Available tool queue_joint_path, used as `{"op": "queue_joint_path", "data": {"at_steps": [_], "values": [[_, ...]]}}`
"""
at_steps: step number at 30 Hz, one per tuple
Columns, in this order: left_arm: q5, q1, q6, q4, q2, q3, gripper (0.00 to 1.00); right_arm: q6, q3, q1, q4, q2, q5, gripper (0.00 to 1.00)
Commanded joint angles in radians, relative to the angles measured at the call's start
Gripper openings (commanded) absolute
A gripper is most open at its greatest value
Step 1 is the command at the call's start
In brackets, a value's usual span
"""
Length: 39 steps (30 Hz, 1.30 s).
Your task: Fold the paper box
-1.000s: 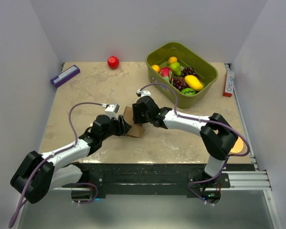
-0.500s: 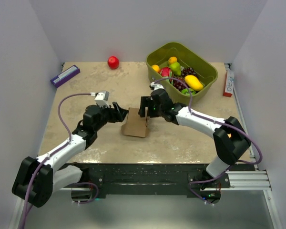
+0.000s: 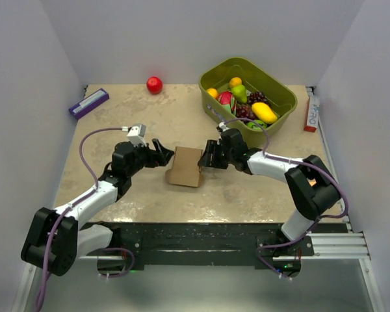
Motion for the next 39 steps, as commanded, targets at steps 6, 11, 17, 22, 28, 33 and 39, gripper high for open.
{"op": "queue_joint_path", "data": {"at_steps": [6,11,17,22,28,33,39], "values": [[0.031,0.015,-0.017,0.052,-0.004,-0.009,0.91,0.072,-0.118,-0.077,0.186,0.006,-0.175,0.27],[0.066,0.015,-0.038,0.091,0.018,-0.02,0.92,0.084,-0.174,-0.107,0.215,0.007,-0.201,0.1],[0.127,0.015,-0.075,0.153,0.076,-0.026,0.93,0.072,-0.184,-0.118,0.202,-0.002,-0.186,0.03],[0.21,0.014,-0.141,0.24,0.163,-0.032,0.94,0.06,-0.168,-0.117,0.183,-0.006,-0.174,0.02],[0.259,0.001,-0.224,0.375,0.226,-0.052,0.96,0.049,-0.164,-0.117,0.172,-0.006,-0.164,0.0],[0.25,-0.028,-0.227,0.371,0.286,-0.023,0.96,0.043,-0.161,-0.118,0.168,-0.012,-0.152,0.0],[0.281,-0.057,-0.261,0.378,0.4,0.023,0.96,0.029,-0.164,-0.118,0.165,-0.016,-0.143,0.0]]}}
